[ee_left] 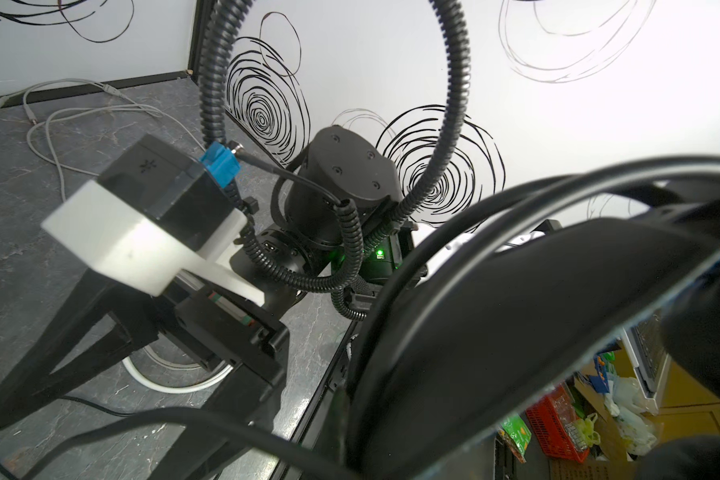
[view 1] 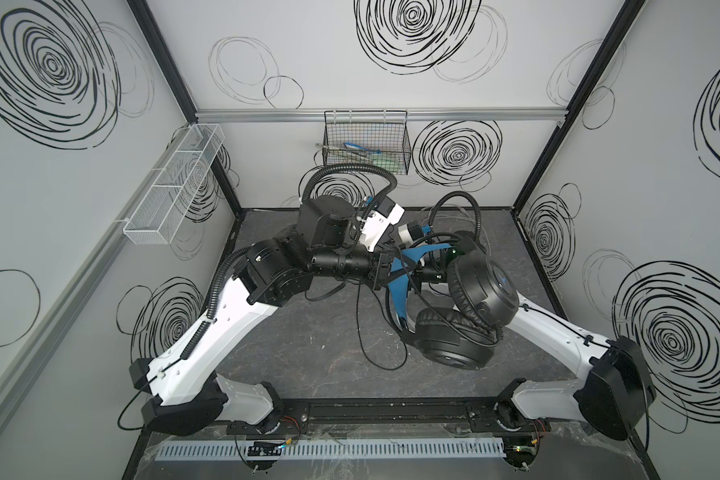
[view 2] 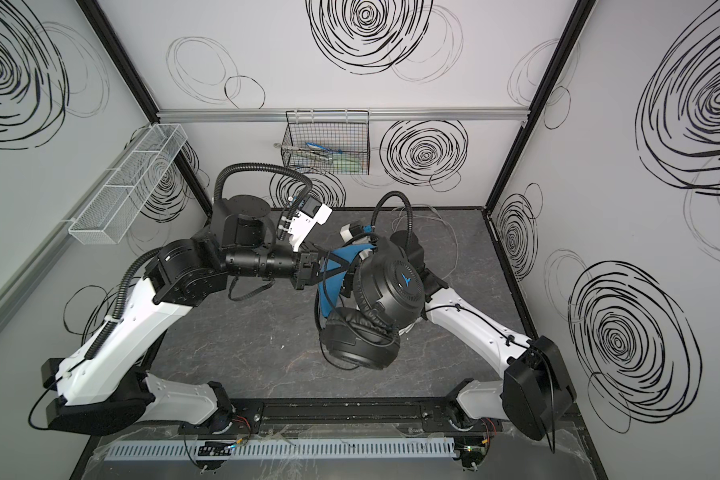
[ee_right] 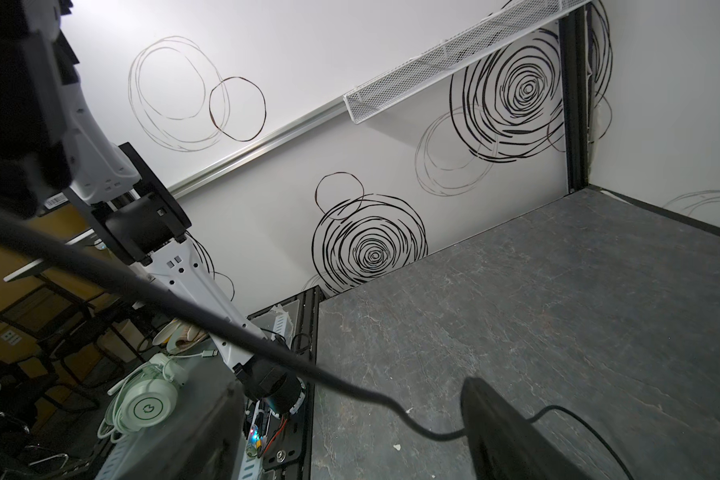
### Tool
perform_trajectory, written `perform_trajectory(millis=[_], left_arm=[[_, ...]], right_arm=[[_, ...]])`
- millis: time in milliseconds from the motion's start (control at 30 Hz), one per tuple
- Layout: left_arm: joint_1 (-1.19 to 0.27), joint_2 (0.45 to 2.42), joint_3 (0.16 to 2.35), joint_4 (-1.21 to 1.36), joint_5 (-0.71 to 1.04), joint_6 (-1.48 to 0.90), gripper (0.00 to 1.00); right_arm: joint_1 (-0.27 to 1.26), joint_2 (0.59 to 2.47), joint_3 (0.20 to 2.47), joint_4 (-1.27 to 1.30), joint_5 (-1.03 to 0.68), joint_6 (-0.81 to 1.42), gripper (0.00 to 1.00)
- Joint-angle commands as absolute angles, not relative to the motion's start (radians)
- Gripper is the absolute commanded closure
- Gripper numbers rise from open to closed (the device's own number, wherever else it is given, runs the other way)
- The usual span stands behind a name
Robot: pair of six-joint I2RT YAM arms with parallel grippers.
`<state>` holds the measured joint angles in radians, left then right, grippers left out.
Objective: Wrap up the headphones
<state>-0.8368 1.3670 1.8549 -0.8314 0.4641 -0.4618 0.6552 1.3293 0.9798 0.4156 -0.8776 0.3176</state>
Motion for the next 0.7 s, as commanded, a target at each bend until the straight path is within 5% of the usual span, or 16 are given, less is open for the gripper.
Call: perform_trajectory(millis=[0,267,667], left_arm=[[-0.837,1.339,1.856,-0.715,0.515,-0.504,1.00],[-0.844,1.338,1.840,-0.703,0.515,-0.505,1.00],[-0.844,1.364,1.866,-0.687,0.525,-0.530,1.00]], right_arm=[[0.652,1.360,1.038,0.463,-0.857,0.323,0.16],[0.652,1.412,1.091,0.476,-0.869,0.340,0.27],[0.642,1.378,1.068,0.464,-0.860,0.316,0.79]])
